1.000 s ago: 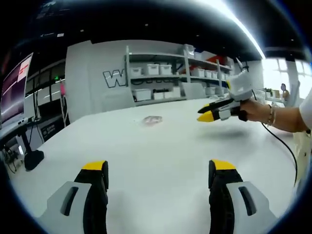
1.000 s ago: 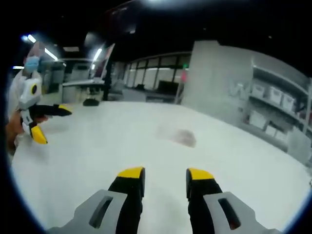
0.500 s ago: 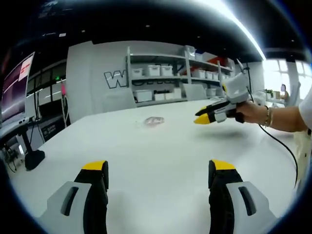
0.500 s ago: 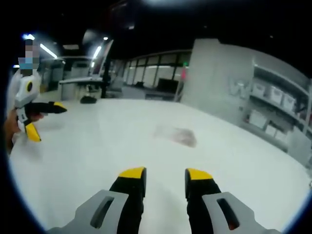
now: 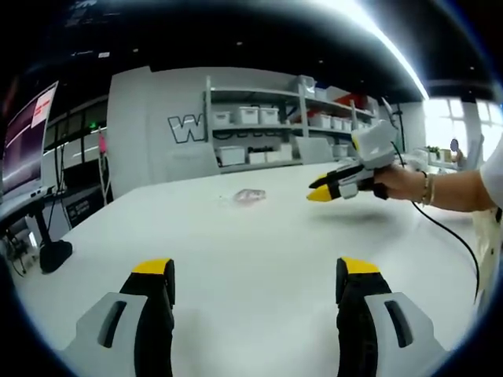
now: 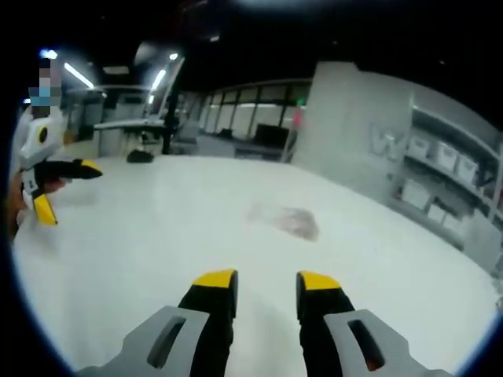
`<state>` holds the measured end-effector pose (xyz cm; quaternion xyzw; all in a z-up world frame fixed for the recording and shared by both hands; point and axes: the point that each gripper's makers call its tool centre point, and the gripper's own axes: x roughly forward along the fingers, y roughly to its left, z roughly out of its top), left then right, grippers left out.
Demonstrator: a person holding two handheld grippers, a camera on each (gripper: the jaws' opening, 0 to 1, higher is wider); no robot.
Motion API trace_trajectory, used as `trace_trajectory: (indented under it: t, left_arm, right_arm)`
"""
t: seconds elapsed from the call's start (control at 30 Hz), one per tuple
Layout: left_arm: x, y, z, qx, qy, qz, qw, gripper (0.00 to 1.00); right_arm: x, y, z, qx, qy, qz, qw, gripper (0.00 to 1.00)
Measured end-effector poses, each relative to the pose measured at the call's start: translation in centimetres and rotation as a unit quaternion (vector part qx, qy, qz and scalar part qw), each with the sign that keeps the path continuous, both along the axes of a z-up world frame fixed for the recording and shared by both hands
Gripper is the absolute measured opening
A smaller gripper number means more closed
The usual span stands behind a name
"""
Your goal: Open the resealable bag by pulling the two sides of the seal apart until the entire bag opening is separated and visibly accessible.
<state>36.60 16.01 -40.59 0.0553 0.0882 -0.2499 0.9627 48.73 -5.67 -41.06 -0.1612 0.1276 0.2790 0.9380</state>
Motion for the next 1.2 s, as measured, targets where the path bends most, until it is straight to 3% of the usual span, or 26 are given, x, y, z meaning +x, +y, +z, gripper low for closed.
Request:
trace_trajectory:
  t: [1.2]
  left_arm:
    - [0.1,0.1,0.4,-0.002,-0.002,0.000,1.0000,0.83]
  right_arm:
    - [2.3,2.2,-0.2,-0.059,-0.015,0.021,0.9979,0.25]
